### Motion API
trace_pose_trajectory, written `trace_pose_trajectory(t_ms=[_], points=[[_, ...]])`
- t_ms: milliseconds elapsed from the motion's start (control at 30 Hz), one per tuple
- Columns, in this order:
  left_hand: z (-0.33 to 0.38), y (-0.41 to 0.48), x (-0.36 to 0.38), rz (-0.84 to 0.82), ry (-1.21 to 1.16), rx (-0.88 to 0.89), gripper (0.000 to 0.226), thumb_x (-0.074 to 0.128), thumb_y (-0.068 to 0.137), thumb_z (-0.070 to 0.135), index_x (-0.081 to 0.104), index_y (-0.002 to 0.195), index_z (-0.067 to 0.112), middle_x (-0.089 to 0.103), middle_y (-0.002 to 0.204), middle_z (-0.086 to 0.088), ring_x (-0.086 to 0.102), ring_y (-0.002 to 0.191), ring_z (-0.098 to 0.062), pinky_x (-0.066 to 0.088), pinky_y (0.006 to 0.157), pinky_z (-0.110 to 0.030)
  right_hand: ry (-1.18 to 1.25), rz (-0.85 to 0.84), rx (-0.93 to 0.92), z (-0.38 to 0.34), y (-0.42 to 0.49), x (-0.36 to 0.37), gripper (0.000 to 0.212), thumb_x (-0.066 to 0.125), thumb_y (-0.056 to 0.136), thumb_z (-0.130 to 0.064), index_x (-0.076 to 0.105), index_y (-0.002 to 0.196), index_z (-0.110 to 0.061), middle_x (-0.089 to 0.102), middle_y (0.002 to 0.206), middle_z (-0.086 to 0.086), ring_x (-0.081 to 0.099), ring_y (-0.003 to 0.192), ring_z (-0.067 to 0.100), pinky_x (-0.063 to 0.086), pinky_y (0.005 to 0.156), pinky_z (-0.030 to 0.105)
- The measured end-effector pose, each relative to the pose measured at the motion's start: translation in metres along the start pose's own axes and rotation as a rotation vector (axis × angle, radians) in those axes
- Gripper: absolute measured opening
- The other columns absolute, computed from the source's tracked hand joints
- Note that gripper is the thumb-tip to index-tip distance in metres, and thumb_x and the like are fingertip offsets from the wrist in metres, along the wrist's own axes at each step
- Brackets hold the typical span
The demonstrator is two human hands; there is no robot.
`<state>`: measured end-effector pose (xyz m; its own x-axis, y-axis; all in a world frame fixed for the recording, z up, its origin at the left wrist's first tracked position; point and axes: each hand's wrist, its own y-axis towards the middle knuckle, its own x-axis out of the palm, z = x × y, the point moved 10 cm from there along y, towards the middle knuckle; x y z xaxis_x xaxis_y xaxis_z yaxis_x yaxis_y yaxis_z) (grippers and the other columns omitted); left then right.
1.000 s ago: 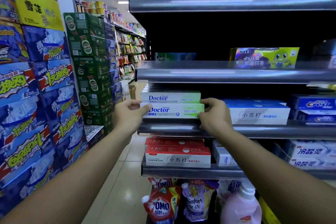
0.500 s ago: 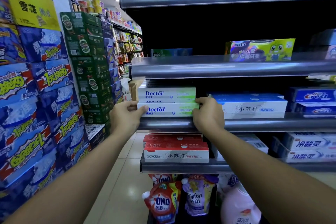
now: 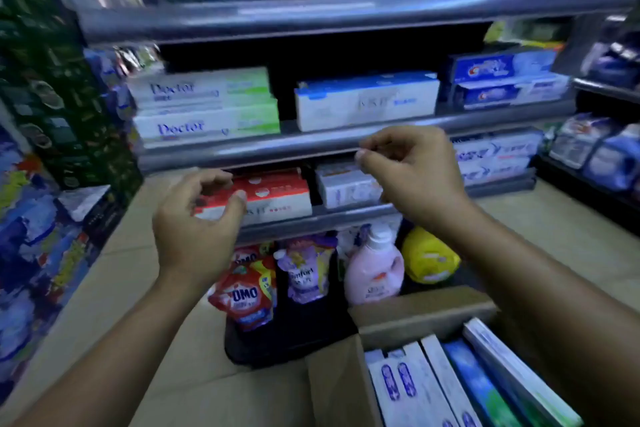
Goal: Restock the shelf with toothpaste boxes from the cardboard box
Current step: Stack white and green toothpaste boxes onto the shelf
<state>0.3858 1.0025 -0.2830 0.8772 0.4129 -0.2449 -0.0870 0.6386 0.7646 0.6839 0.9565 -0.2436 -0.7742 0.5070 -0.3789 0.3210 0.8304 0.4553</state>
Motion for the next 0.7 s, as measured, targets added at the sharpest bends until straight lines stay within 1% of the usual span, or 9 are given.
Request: trace_pose_trajectory(t_ms=[33, 100, 200, 300, 333, 400, 500, 600, 700], points=[[0.002, -0.023, 0.027, -0.099, -0.027, -0.013, 0.019, 0.073, 0.084, 0.028, 0.066, 0.1, 0.035, 0.065, 0.093, 0.026, 0.06, 0.088, 0.008, 0.046, 0.08, -0.015, 0.022, 0.022, 0.059, 0.021, -0.009, -0.024, 0.005, 0.073, 0.086, -0.017, 0.077, 0.084, -0.018, 0.074, 0.067, 0.002, 0.063, 0.05, 0.009, 0.053, 0.049, 0.031], [-0.002, -0.07, 0.079, -0.297, -0.08, -0.085, 0.026, 0.079, 0.082, 0.021, 0.066, 0.099, 0.037, 0.069, 0.09, 0.02, 0.064, 0.085, 0.003, 0.051, 0.08, -0.021, 0.066, 0.06, 0.212, 0.07, -0.03, -0.068, 0.014, 0.07, 0.089, -0.008, 0.073, 0.077, -0.016, 0.073, 0.066, 0.005, 0.057, 0.04, 0.009, 0.041, 0.038, 0.02], [0.0, -0.145, 0.168, -0.621, -0.14, -0.155, 0.04, 0.082, 0.081, 0.011, 0.067, 0.1, 0.042, 0.071, 0.088, 0.015, 0.066, 0.081, -0.006, 0.05, 0.073, -0.019, 0.039, 0.13, 0.47, 0.149, -0.075, -0.125, 0.018, 0.067, 0.091, -0.006, 0.068, 0.074, -0.012, 0.069, 0.07, 0.014, 0.053, 0.038, 0.015, 0.036, 0.038, 0.019], [0.009, -0.21, 0.244, -0.878, -0.162, -0.188, 0.032, 0.081, 0.079, 0.023, 0.071, 0.107, 0.036, 0.069, 0.088, 0.014, 0.064, 0.076, -0.005, 0.056, 0.074, -0.031, -0.018, 0.143, 0.655, 0.212, -0.12, -0.156, 0.016, 0.066, 0.09, -0.005, 0.068, 0.074, -0.009, 0.068, 0.074, 0.019, 0.054, 0.041, 0.018, 0.038, 0.039, 0.021], [0.015, -0.229, 0.266, -0.948, -0.132, -0.152, 0.037, 0.077, 0.078, 0.031, 0.069, 0.114, 0.036, 0.068, 0.092, 0.016, 0.065, 0.079, -0.004, 0.056, 0.076, -0.033, -0.042, 0.138, 0.696, 0.229, -0.133, -0.163, 0.017, 0.066, 0.09, -0.004, 0.068, 0.073, -0.009, 0.068, 0.075, 0.019, 0.055, 0.043, 0.02, 0.039, 0.041, 0.023], [0.028, -0.264, 0.307, -1.077, -0.03, -0.008, 0.051, 0.069, 0.077, 0.041, 0.06, 0.127, 0.039, 0.068, 0.108, 0.017, 0.066, 0.098, -0.009, 0.053, 0.081, -0.032, -0.118, 0.112, 0.77, 0.261, -0.159, -0.174, 0.018, 0.067, 0.09, -0.006, 0.068, 0.072, -0.008, 0.069, 0.075, 0.022, 0.057, 0.048, 0.025, 0.042, 0.045, 0.027], [0.045, -0.312, 0.367, -1.276, -0.04, 0.088, 0.059, 0.067, 0.081, 0.032, 0.052, 0.139, 0.035, 0.06, 0.132, 0.006, 0.058, 0.122, -0.02, 0.05, 0.096, -0.039, -0.259, -0.012, 0.864, 0.298, -0.191, -0.184, 0.012, 0.068, 0.089, -0.008, 0.071, 0.077, -0.007, 0.073, 0.079, 0.022, 0.064, 0.057, 0.031, 0.05, 0.052, 0.036], [0.061, -0.344, 0.421, -1.435, 0.002, 0.182, 0.07, 0.064, 0.082, 0.014, 0.043, 0.147, 0.029, 0.046, 0.141, 0.001, 0.056, 0.122, -0.031, 0.051, 0.094, -0.049, -0.334, -0.086, 0.918, 0.318, -0.213, -0.197, 0.011, 0.071, 0.089, -0.014, 0.073, 0.08, -0.009, 0.074, 0.079, 0.019, 0.07, 0.063, 0.039, 0.053, 0.053, 0.037], [0.069, -0.366, 0.459, -1.529, 0.199, 0.412, 0.072, 0.063, 0.083, 0.008, 0.042, 0.149, 0.028, 0.038, 0.152, 0.004, 0.058, 0.12, -0.033, 0.054, 0.088, -0.049, -0.361, -0.15, 0.94, 0.325, -0.228, -0.207, 0.008, 0.071, 0.088, -0.015, 0.074, 0.082, -0.012, 0.074, 0.077, 0.016, 0.072, 0.062, 0.034, 0.052, 0.052, 0.035]])
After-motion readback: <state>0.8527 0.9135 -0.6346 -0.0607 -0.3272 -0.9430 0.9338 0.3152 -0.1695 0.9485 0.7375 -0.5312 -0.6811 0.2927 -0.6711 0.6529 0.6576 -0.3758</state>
